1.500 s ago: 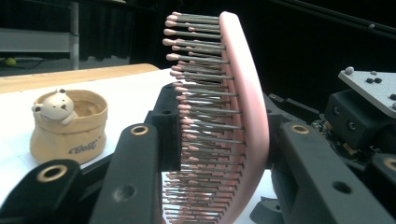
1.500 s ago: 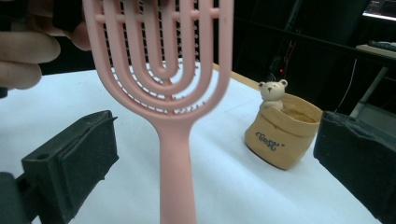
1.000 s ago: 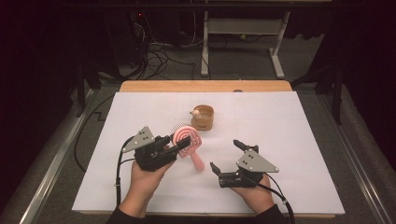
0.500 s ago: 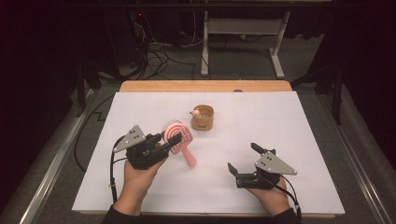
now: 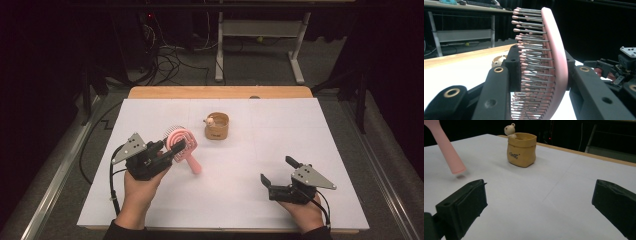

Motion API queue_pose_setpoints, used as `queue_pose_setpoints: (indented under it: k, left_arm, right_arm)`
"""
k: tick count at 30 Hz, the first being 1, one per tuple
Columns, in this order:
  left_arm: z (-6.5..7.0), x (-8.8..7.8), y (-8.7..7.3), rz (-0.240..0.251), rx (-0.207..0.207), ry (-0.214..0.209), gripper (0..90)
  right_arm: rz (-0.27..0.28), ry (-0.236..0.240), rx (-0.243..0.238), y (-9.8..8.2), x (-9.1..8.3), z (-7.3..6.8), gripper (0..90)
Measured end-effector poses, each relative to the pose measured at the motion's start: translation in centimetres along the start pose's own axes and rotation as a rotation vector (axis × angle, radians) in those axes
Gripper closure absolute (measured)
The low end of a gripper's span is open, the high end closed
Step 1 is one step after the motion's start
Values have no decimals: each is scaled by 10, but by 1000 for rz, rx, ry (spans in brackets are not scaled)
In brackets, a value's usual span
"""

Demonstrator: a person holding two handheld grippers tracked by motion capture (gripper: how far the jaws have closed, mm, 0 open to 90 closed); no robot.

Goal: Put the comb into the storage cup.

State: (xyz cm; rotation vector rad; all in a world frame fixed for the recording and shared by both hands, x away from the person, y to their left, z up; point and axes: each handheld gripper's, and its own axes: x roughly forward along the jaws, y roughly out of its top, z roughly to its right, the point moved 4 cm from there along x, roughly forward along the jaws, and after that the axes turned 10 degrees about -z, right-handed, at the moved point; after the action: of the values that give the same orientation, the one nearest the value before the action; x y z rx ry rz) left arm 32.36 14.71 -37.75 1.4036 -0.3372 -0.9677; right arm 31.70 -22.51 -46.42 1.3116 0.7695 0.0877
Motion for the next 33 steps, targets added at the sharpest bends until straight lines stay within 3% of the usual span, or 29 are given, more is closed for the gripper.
queue_pose_setpoints:
  k: [12,20,26,33]
  left_arm:
    - [-4,-4,-2,-9,19,41,629]
    - [-3,-1,-3,-2,32,39,629]
    - [-3,0,-4,4,10,8,630]
    - [-1,5,-6,6,-3,5,629]
  right_arm:
    - [-13,-30,41,-12,-12,19,1]
    - [6,-54,51,-18,-27,27,1]
    - [6,-64,61,-18,-26,29,1]
    - [10,-68,53,-17,-27,30,1]
